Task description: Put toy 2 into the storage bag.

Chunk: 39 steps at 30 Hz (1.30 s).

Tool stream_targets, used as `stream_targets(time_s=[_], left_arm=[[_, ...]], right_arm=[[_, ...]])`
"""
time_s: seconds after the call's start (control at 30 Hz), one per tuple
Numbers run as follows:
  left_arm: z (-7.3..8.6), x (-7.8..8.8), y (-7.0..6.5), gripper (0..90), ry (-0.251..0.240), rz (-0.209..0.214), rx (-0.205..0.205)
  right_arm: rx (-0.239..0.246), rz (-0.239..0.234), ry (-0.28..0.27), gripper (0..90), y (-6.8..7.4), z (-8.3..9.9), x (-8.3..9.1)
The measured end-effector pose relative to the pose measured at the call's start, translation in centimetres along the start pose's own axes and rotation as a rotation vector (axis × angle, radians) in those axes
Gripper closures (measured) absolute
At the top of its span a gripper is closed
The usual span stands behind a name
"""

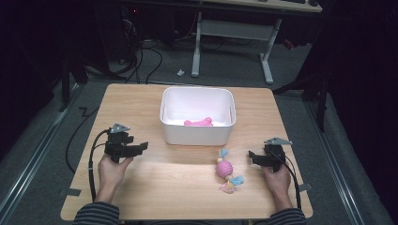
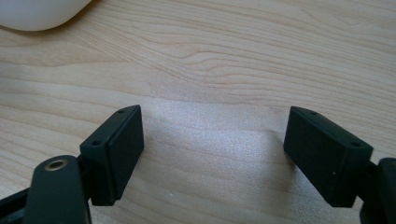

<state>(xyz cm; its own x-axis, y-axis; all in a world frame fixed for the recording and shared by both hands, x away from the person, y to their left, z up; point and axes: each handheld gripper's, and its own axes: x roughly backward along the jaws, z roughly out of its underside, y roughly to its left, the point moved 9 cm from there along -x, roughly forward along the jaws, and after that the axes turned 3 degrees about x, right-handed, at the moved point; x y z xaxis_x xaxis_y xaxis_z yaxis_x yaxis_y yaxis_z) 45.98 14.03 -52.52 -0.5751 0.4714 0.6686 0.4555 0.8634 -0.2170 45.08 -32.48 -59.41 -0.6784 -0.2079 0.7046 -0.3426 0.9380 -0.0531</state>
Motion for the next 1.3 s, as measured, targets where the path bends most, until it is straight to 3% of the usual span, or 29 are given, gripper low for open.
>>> stream_targets(time_s=[0.4,0.77,1.03,1.3], left_arm=[[1.5,-2.4,0.1,31.7,0.047,-0.018,-0.007],[2.5,-4.7,-0.8,31.5,0.095,-0.053,-0.089],[3.4,-6.0,-0.8,31.7,0.085,-0.053,-0.068],[3.2,-6.9,-1.0,31.7,0.053,-0.079,-0.096]], right_arm=[[-0.001,0.001,0.0,20.3,0.0,0.0,0.0],[-0.001,0.002,0.0,20.2,0.0,0.0,0.0],[-0.001,0.002,0.0,20.3,0.0,0.0,0.0],[-0.001,0.001,0.0,20.3,0.0,0.0,0.0]])
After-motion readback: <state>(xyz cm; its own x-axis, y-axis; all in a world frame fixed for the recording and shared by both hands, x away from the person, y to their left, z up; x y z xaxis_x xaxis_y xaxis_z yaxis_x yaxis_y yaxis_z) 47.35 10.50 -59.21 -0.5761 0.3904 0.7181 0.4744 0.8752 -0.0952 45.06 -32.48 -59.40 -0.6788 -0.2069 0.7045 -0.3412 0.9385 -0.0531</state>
